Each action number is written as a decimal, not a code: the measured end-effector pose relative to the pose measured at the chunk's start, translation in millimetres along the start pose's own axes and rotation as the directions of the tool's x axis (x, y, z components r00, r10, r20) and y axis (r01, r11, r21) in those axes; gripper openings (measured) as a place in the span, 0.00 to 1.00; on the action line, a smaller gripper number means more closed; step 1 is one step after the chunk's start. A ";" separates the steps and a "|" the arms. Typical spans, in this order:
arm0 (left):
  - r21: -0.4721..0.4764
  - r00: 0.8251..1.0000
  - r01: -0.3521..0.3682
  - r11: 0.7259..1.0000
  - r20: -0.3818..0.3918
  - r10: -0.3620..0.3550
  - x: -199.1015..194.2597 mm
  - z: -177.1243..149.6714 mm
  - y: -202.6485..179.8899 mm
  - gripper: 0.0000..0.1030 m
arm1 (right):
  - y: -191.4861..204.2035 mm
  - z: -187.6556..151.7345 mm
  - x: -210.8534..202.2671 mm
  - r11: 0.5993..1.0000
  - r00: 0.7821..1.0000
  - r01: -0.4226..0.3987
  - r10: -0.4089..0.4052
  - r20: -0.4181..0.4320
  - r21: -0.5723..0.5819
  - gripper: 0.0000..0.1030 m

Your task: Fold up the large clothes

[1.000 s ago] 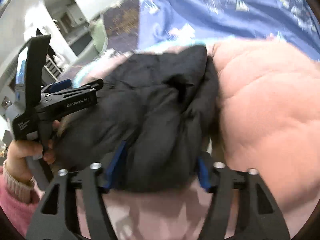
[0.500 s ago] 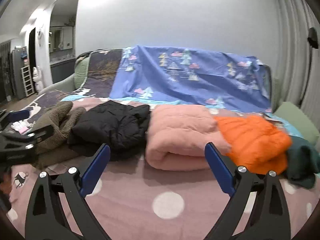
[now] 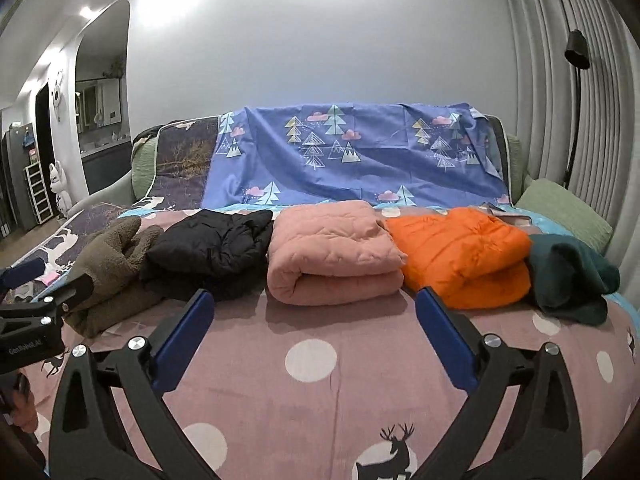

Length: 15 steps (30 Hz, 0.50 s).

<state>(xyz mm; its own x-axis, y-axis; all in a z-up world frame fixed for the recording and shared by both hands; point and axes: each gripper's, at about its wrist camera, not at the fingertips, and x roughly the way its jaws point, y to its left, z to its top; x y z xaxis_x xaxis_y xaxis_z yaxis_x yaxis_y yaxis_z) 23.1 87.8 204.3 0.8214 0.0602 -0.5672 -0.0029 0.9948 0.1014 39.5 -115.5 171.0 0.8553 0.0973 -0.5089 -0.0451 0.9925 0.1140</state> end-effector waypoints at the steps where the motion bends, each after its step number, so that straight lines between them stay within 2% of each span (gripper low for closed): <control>1: 0.000 1.000 0.004 1.000 -0.004 -0.004 -0.9 -0.9 -1.9 0.98 | -2.0 -1.3 -2.3 1.000 1.000 0.002 -0.002 -0.002 0.005 0.98; 15: 0.033 1.000 -0.005 0.999 -0.009 0.006 -6.2 -15.0 -22.5 0.98 | -14.7 -13.2 -15.9 0.998 0.999 0.033 -0.032 -0.013 0.048 0.98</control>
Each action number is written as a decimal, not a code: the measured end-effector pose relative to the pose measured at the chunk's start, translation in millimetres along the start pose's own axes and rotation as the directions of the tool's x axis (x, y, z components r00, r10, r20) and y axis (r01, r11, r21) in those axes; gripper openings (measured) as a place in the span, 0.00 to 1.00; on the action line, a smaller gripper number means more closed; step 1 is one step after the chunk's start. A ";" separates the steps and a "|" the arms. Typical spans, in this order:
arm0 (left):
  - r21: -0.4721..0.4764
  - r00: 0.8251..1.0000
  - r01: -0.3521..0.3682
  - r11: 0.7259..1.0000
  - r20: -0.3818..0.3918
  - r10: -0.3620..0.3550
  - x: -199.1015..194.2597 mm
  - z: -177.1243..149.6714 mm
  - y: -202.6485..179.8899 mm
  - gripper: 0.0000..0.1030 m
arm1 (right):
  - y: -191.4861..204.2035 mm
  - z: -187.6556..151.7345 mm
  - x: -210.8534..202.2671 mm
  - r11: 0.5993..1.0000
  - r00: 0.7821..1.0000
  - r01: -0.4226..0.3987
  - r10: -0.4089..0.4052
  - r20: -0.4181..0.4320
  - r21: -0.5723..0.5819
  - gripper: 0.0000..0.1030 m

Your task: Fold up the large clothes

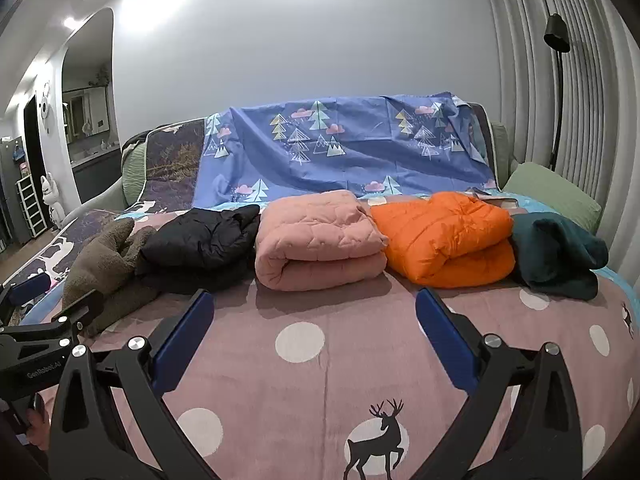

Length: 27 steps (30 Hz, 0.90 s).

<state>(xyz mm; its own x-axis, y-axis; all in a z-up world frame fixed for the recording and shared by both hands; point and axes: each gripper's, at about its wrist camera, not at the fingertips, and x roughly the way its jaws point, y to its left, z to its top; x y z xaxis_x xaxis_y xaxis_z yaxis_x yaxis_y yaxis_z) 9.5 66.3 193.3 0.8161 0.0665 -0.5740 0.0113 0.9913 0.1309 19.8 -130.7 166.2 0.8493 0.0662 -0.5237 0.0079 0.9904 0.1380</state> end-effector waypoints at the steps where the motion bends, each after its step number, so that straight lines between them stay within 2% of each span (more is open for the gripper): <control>1: 0.002 1.000 -0.003 1.000 -0.003 0.003 0.8 -0.6 -0.5 0.98 | 0.3 -0.4 -0.3 1.000 1.000 0.003 -0.003 0.000 0.000 0.98; 27: 0.017 1.000 0.004 1.000 -0.014 -0.004 3.7 -8.9 -4.4 0.98 | 6.2 -7.5 -1.5 1.000 1.000 0.017 -0.017 -0.013 -0.013 0.98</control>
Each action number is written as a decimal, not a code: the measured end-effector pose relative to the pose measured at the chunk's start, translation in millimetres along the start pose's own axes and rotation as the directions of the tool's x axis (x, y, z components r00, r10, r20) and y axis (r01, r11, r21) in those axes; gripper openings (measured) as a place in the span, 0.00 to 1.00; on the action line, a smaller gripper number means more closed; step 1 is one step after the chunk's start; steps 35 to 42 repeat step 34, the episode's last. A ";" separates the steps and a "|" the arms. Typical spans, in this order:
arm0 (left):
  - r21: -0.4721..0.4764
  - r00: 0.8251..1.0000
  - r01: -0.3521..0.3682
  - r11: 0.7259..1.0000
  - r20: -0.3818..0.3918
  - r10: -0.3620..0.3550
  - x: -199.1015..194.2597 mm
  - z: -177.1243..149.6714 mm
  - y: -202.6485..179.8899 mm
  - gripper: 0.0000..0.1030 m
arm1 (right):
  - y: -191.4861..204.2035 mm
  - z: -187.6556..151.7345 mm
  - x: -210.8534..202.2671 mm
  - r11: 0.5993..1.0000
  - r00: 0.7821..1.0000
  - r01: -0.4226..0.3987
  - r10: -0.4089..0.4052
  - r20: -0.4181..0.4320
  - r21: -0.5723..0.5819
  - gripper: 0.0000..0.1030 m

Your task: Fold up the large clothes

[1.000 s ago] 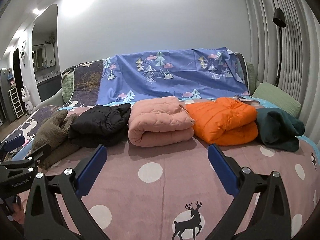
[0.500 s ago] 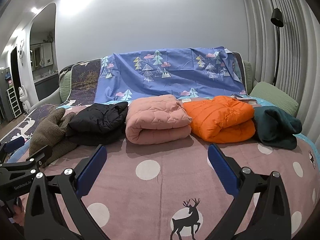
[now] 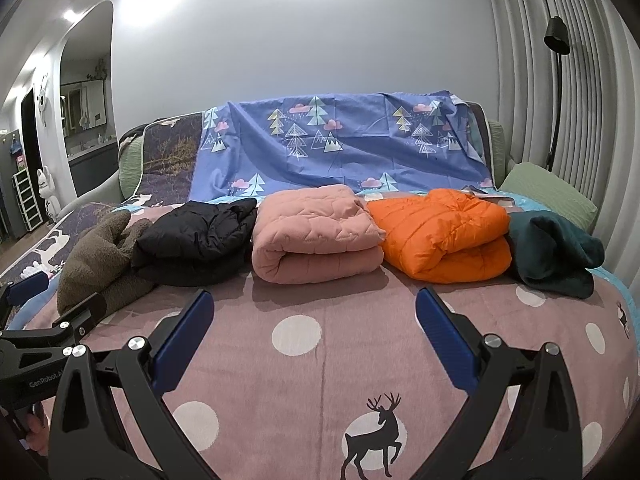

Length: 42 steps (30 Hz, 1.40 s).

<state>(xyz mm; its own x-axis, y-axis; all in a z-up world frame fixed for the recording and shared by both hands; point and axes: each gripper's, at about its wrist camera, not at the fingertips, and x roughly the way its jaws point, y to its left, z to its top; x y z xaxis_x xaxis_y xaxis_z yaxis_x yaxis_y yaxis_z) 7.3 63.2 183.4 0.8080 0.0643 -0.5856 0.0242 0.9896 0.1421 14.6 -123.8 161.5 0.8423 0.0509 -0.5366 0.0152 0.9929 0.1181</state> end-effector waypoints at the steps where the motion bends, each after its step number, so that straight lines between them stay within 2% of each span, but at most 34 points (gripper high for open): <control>1: 0.000 1.000 -0.001 1.000 0.000 0.001 -0.2 -0.1 -0.6 0.98 | -0.3 -0.1 0.3 1.000 1.000 0.000 0.000 -0.003 0.001 0.98; 42: 0.010 1.000 -0.006 1.000 -0.023 0.006 6.8 -6.6 -1.4 0.98 | -3.0 -0.2 2.4 1.000 1.000 0.011 -0.011 -0.013 -0.004 0.98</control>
